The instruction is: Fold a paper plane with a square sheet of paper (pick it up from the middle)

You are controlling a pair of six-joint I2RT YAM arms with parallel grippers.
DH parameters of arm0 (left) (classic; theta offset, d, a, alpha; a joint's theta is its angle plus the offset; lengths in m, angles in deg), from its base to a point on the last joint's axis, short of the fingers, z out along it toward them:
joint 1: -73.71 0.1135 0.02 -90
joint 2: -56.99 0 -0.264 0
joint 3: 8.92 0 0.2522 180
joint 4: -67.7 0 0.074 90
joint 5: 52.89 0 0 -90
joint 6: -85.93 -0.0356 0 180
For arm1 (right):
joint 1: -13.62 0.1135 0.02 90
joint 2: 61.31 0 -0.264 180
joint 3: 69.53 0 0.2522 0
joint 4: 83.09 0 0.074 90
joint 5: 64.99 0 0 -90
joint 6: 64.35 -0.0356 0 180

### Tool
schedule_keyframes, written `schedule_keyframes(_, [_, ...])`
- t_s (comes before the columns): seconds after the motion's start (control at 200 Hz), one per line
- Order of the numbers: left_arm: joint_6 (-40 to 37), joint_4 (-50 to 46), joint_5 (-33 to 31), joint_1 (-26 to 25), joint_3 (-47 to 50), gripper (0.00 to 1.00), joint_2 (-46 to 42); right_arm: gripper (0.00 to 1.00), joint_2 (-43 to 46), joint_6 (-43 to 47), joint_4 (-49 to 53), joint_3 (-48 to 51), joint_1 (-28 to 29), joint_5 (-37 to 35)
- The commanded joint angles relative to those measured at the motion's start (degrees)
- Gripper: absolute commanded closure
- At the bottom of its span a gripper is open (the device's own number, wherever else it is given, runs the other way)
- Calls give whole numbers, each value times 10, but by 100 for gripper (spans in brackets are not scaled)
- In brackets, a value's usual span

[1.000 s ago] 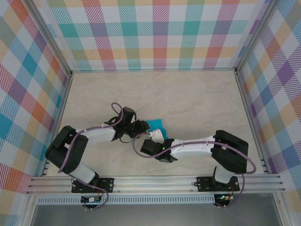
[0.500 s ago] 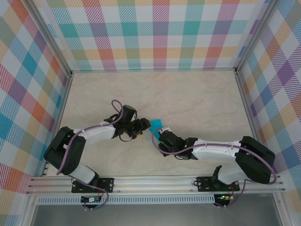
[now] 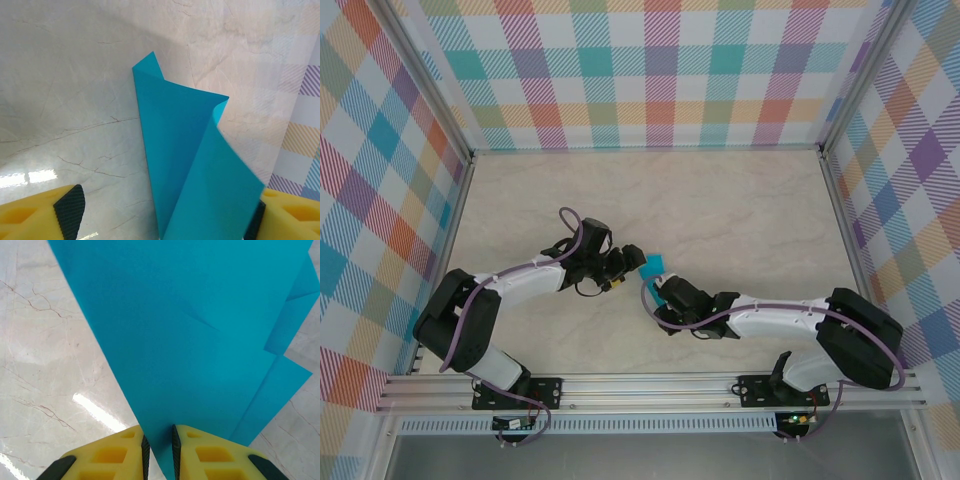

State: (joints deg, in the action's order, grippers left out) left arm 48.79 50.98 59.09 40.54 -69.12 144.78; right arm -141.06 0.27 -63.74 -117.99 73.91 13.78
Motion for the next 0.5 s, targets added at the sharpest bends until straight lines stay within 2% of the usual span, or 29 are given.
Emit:
schedule_keyframes(0.0, [-4, 16, 13, -6, -1, 18, -19, 78, -11, 13, -7, -10, -4, 9])
schedule_keyframes(0.305, [-28, 5, 56, -20, -37, 17, 38, 78, -12, 23, 6, -21, -4, 9])
schedule_keyframes(0.415, [-34, -1, 61, -30, -57, 21, 66, 77, -4, 2, 34, -22, -8, -29])
schedule_keyframes(0.5, [-38, -13, 59, -35, -76, 31, 88, 77, 2, -26, 56, -20, -21, -55])
